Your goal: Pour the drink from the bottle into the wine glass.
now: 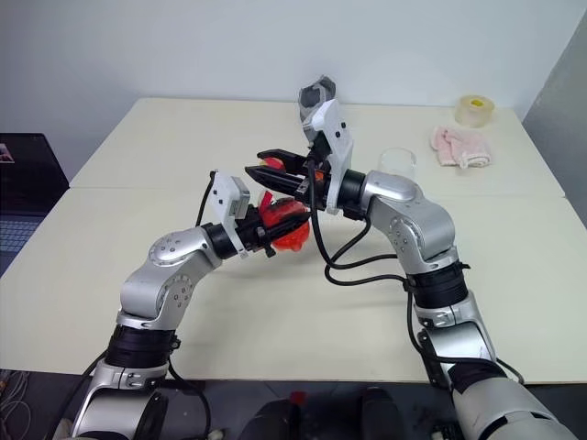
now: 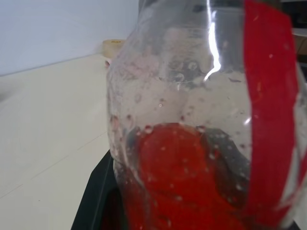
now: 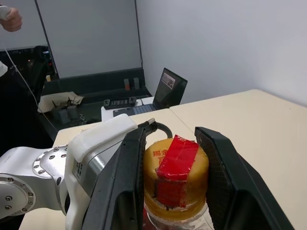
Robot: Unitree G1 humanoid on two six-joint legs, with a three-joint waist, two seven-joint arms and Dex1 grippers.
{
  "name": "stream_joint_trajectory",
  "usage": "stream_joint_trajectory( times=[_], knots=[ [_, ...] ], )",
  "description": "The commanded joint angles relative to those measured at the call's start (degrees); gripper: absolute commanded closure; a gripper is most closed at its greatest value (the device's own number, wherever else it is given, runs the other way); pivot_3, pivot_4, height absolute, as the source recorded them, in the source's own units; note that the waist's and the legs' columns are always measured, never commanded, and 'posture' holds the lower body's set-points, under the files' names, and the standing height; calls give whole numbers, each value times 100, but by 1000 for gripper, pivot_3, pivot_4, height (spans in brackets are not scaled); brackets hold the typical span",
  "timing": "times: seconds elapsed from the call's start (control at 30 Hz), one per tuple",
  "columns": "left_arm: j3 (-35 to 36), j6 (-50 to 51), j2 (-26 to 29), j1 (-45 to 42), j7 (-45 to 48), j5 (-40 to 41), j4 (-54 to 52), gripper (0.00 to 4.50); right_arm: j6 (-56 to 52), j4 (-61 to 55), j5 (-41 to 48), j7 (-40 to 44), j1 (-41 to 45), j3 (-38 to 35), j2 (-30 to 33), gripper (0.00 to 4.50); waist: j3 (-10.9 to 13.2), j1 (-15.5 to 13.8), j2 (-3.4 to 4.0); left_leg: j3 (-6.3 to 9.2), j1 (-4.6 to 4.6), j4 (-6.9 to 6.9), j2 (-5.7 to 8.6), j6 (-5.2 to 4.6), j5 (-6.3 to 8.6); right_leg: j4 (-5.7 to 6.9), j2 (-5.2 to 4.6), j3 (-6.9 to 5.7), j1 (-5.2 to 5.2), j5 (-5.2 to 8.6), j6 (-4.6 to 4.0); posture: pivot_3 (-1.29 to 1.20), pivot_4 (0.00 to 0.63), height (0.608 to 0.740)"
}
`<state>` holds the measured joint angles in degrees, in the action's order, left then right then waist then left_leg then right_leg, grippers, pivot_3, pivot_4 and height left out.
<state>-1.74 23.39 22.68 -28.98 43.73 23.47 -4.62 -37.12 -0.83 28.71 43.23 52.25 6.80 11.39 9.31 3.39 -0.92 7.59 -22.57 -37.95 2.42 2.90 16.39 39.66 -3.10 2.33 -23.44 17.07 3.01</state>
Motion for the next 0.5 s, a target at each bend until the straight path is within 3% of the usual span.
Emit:
stream_joint_trajectory(
  times=[0.03,0.13,0.37,0.5],
  knots=[
    [54,-64,42,51,9,59,-417,2918,525,-112,-80,370,363,-18,103,3220,0,-1,0,0,0,0,0,0,0,-1,0,0,0,0,0,0,150,740],
    [50,-44,60,117,17,73,-490,2918,897,73,-346,577,494,87,248,3220,0,0,0,-2,1,0,1,0,0,-1,0,1,0,0,0,0,150,740],
    [85,-27,67,147,3,70,-518,2918,-946,451,769,-95,870,-726,-107,3220,0,-6,0,1,0,-1,0,0,0,1,0,0,0,0,0,0,150,740],
    [98,-21,79,156,9,72,-522,2918,-1313,426,898,-174,937,-853,-97,3220,0,-10,0,2,-1,0,0,0,0,-1,-1,0,0,0,0,0,150,740]
  ],
)
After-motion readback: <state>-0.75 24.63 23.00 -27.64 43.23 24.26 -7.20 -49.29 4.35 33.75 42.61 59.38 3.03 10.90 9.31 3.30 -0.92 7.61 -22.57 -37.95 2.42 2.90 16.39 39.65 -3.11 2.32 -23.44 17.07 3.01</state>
